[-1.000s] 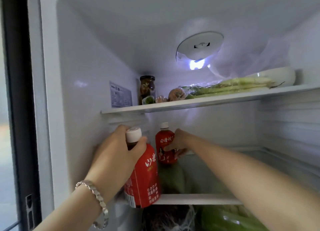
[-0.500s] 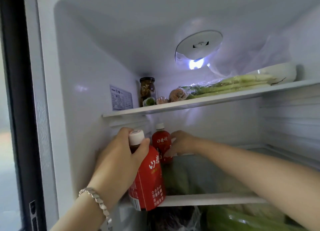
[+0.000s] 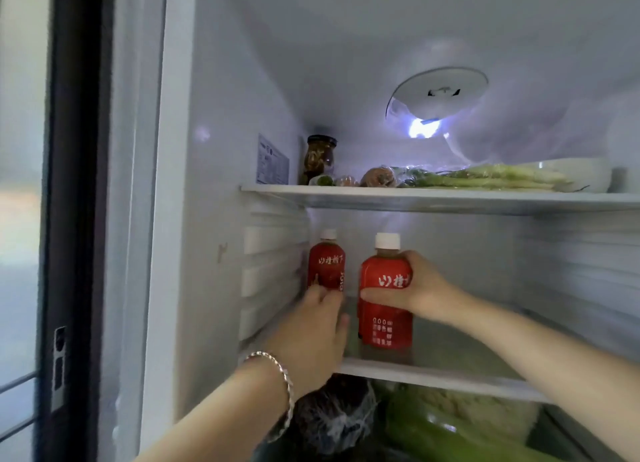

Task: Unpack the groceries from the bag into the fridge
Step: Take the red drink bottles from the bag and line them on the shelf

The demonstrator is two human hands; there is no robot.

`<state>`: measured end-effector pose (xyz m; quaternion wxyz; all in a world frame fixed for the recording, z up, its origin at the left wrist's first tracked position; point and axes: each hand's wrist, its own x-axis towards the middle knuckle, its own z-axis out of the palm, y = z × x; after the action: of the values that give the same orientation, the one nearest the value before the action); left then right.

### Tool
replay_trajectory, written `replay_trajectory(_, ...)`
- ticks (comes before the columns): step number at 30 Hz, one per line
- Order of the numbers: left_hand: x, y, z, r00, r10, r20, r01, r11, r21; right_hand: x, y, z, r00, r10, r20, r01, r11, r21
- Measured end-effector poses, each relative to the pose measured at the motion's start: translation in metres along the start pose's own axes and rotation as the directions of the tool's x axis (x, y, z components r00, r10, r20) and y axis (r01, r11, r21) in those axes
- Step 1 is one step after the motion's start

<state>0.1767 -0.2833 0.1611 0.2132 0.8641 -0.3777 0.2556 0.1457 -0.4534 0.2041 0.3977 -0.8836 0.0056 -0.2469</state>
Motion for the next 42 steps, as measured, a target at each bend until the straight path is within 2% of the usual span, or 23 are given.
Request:
replay_trajectory(1,-0.006,-0.003,0.009,0.999,0.021,0.040,-0.024,0.997,0.072,0.008,0.006,0.001,0.997,0.043,-0.062,-0.047,0.996,-0.076)
replay_trajectory(3,-0.013,-0.008,0.017,1.000,0.013,0.009,-0.013,0.996,0.091,0.025,0.014,0.003,0.982,0.114,-0.149,-0.143,0.969,-0.199)
replay_trajectory(5,-0.014,-0.012,0.019,0.999,0.030,-0.018,-0.028,0.995,0.100,0.042,0.019,0.002,0.980,0.179,-0.091,-0.195,0.958,-0.211)
replay_trajectory(8,-0.012,-0.017,0.020,0.998,0.066,0.001,-0.065,0.992,0.106,0.064,0.020,0.001,0.951,0.300,0.072,-0.293,0.952,-0.088)
replay_trajectory(12,-0.012,-0.019,0.024,0.996,0.085,-0.017,-0.082,0.990,0.113,0.089,0.023,0.015,0.946,0.324,-0.004,-0.319,0.927,-0.198)
replay_trajectory(16,-0.010,-0.024,0.028,0.992,0.121,-0.032,-0.116,0.987,0.109,0.104,0.029,0.026,0.943,0.330,-0.042,-0.332,0.930,-0.157)
replay_trajectory(20,-0.010,-0.023,0.027,0.973,0.179,-0.147,-0.167,0.981,0.096,0.111,0.039,0.036,0.928,0.342,-0.147,-0.370,0.893,-0.258)
replay_trajectory(24,-0.012,-0.021,0.031,0.982,0.139,-0.126,-0.129,0.988,0.087,0.102,0.031,0.035,0.920,0.361,-0.151,-0.391,0.848,-0.358)
replay_trajectory(26,-0.013,-0.020,0.027,0.989,0.063,-0.131,-0.052,0.995,0.083,0.090,0.022,0.037,0.935,0.346,-0.078,-0.343,0.828,-0.444)
replay_trajectory(29,-0.014,-0.015,0.026,0.991,0.119,-0.054,-0.114,0.990,0.085,0.063,0.011,0.035,0.967,0.250,0.058,-0.179,0.819,-0.545)
replay_trajectory(32,-0.012,-0.014,0.024,0.996,0.083,-0.015,-0.081,0.990,0.112,0.030,-0.004,0.023,0.945,0.283,0.162,-0.130,0.783,-0.608)
replay_trajectory(35,-0.016,-0.010,0.021,0.998,0.036,0.045,-0.043,0.986,0.164,0.007,-0.011,0.008,0.951,0.244,0.191,-0.085,0.800,-0.594)
replay_trajectory(39,-0.022,-0.002,0.008,0.982,-0.139,0.128,0.113,0.975,0.193,-0.023,-0.018,0.000,0.945,0.114,0.308,0.056,0.867,-0.495)
replay_trajectory(40,-0.030,0.003,0.002,0.978,-0.177,0.108,0.153,0.967,0.204,-0.031,-0.022,0.001,0.936,0.077,0.343,0.098,0.879,-0.466)
replay_trajectory(42,-0.057,0.012,-0.010,0.973,-0.230,-0.020,0.230,0.960,0.158,-0.050,-0.031,0.008,0.905,-0.025,0.425,0.218,0.885,-0.412)
